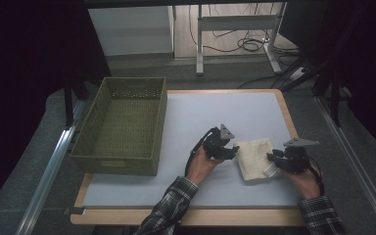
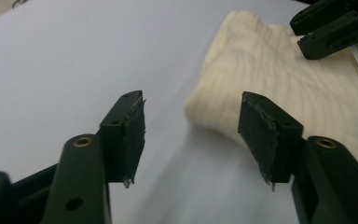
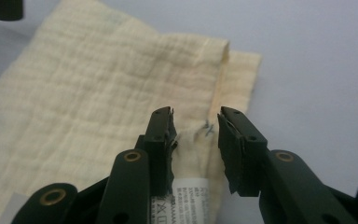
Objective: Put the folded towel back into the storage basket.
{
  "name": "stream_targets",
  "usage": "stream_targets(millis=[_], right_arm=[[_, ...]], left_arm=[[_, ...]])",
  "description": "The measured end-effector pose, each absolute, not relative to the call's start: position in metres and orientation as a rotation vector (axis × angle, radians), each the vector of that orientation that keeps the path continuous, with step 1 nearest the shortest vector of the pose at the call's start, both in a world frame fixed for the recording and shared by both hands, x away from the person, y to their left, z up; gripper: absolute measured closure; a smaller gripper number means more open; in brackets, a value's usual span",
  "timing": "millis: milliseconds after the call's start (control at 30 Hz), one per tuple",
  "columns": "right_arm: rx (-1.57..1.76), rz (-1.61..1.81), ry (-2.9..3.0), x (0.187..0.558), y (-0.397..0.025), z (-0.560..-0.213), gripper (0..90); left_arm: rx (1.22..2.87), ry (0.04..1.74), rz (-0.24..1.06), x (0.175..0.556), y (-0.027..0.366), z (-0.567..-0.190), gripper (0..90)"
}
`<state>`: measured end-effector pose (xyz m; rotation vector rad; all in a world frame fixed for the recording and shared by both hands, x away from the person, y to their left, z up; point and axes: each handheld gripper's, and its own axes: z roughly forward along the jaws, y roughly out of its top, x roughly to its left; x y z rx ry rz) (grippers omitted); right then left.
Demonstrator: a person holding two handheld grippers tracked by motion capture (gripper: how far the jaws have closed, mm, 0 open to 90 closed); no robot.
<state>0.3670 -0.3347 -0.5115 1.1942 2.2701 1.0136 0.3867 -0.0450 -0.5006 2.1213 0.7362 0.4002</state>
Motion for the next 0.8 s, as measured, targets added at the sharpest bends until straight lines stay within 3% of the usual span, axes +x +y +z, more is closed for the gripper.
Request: stream_targets(millis=[67,167,233,600,800], right_arm=[[1.195,0.997,2.282,0.367,-0.333,-0.516,66.8],[1.191,1.000,2.288,0.365,-0.331,-0.517,81.5],[1.181,0.998,2.289,0.365,-0.330,-0.515,84.8],[1.149,1.054,2.219,0.360,-0.336,-0.485,86.6],[1.205,0.999,2.223,0.370,-0.342,-0.495,86.4]], left_arm=[[2.120,0.756,0.384,0.382,-0.039,-0.505,37.8],[2.128,0.769,0.377,0.375,-0.031,-0.511,36.8],[2.135,0.779,0.369,0.371,-0.026,-0.515,36.7],[2.157,0.826,0.361,0.366,-0.011,-0.532,36.6],[2.167,0.835,0.355,0.366,-0.011,-0.536,36.3]])
